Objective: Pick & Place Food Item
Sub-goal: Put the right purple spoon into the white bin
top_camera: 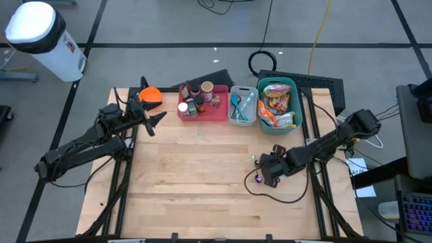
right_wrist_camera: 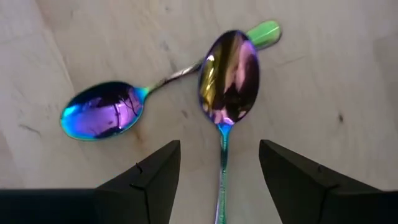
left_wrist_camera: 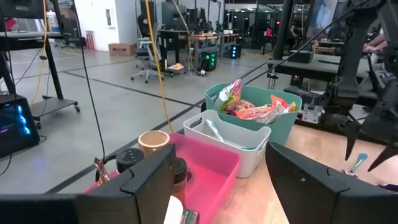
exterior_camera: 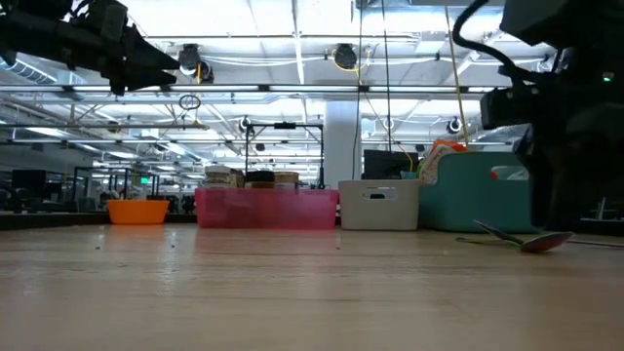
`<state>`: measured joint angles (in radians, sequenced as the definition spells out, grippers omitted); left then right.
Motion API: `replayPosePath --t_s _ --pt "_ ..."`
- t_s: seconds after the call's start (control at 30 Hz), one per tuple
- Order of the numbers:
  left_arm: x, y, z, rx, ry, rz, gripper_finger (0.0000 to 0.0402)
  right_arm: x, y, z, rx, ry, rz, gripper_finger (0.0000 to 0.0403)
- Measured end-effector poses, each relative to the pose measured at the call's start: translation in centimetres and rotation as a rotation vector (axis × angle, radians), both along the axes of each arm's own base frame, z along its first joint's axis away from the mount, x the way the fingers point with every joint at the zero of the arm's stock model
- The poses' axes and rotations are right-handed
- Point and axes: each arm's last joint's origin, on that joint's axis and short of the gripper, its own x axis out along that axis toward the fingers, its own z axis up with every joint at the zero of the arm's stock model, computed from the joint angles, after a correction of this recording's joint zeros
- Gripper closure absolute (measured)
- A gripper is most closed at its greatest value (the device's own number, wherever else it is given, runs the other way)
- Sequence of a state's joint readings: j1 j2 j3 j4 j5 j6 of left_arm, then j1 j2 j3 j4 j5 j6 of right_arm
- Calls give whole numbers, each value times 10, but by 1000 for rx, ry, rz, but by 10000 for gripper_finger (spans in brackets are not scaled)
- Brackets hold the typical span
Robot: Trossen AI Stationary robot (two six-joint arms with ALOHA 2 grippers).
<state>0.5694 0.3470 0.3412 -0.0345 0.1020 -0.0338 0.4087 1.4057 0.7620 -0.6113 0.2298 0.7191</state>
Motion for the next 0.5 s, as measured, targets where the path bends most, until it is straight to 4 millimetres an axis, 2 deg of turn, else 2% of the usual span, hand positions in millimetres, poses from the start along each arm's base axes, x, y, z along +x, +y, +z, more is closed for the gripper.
replayPosePath --t_s 0.23,0.37,0.5 --pt "0 0 0 2 0 0 144 -4 3 -20 -25 63 5 208" --pt "0 0 0 3 0 0 144 -9 1 -28 -3 96 -30 250" --pt "0 0 0 3 0 0 144 -12 1 -34 19 103 -32 309"
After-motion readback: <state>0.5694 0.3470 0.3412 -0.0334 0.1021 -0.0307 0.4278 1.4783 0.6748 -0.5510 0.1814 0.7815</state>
